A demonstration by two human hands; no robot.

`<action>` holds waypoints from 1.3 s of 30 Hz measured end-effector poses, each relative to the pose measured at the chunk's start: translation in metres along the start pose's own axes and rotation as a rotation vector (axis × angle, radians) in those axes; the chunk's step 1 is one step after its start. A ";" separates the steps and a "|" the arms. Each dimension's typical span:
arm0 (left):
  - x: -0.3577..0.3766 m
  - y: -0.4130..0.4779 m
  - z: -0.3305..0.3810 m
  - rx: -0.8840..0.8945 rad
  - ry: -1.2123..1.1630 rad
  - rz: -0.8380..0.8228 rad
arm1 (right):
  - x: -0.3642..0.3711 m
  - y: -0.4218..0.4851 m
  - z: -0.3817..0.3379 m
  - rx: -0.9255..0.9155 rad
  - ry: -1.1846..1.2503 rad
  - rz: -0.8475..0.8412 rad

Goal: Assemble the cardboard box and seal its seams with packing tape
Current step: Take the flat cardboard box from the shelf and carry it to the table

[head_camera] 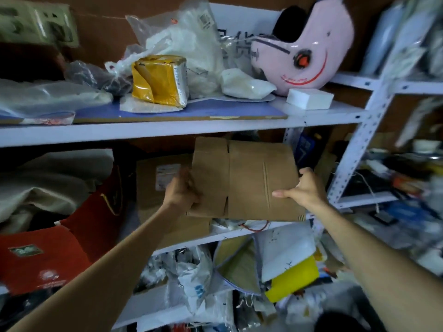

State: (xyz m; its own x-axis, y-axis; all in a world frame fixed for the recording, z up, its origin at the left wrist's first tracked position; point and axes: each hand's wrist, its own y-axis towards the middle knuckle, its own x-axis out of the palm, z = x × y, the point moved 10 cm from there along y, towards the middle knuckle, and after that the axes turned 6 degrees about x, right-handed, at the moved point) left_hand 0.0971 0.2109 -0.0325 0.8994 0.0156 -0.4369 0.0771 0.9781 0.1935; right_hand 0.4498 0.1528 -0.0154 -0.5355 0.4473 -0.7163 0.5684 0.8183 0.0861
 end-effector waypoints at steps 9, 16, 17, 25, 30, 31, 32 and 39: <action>0.241 -0.045 0.083 0.207 0.035 -0.508 | -0.168 -0.105 0.203 0.342 -0.084 0.219; 0.474 -0.229 0.196 0.321 -0.141 -0.969 | -0.343 -0.303 0.374 0.792 -0.129 0.570; 0.499 -0.266 0.220 0.361 -0.187 -1.006 | -0.364 -0.339 0.394 0.853 -0.130 0.598; 0.632 -0.582 0.366 0.630 -0.183 -1.408 | -0.495 -0.608 0.474 1.199 -0.293 0.887; 0.651 -0.764 0.418 0.792 -0.222 -1.612 | -0.535 -0.757 0.497 1.428 -0.227 1.077; 0.653 -0.795 0.426 0.796 -0.255 -1.648 | -0.539 -0.780 0.502 1.468 -0.208 1.112; 0.657 -0.824 0.433 0.794 -0.288 -1.696 | -0.544 -0.802 0.505 1.508 -0.203 1.141; 0.717 -1.008 0.480 0.813 -0.310 -1.938 | -0.599 -0.908 0.569 1.705 -0.267 1.243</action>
State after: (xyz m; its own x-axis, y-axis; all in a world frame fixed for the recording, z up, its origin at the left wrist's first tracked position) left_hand 0.8706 -0.8635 -0.1188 -0.5143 -0.7622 -0.3932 0.8107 -0.5816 0.0670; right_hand 0.6096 -1.0637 -0.0581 0.4653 0.1869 -0.8652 0.4173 -0.9083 0.0282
